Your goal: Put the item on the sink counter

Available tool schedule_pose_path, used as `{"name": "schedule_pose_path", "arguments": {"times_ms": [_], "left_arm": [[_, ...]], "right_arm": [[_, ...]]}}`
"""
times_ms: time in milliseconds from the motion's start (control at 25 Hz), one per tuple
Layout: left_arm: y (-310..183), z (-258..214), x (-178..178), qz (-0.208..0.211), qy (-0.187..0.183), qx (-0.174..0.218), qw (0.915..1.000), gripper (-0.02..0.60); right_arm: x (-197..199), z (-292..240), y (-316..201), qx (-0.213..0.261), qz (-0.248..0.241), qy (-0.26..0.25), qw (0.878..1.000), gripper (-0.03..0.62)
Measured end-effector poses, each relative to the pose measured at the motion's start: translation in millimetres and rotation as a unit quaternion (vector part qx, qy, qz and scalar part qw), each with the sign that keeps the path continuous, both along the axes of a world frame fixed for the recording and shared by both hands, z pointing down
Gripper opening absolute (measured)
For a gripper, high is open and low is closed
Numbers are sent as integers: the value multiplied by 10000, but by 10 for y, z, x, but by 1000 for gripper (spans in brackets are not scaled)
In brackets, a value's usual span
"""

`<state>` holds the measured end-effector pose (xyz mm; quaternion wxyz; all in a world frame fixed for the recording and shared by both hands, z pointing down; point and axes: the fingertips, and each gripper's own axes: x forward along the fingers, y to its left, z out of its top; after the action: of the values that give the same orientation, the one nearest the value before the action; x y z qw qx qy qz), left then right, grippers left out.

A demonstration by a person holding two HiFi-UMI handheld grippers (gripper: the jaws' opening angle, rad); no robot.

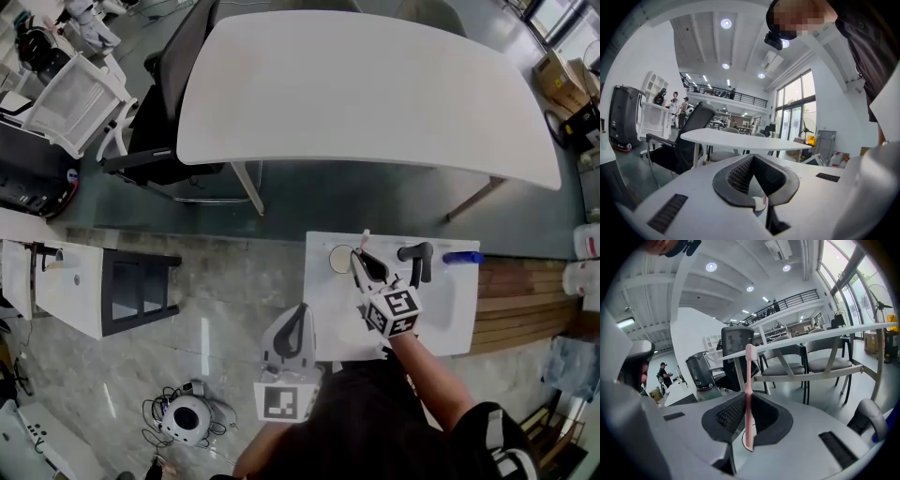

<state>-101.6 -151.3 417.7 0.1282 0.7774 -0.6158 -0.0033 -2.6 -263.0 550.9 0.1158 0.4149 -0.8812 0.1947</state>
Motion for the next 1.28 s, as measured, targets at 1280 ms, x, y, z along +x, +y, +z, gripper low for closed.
{"name": "schedule_pose_path", "arguments": {"times_ms": [1280], "left_arm": [[-115,191,-112,-13,29,-200,9998,15]], "right_arm": [[-133,1020,-115,-753,-129,872,9933,40]]}}
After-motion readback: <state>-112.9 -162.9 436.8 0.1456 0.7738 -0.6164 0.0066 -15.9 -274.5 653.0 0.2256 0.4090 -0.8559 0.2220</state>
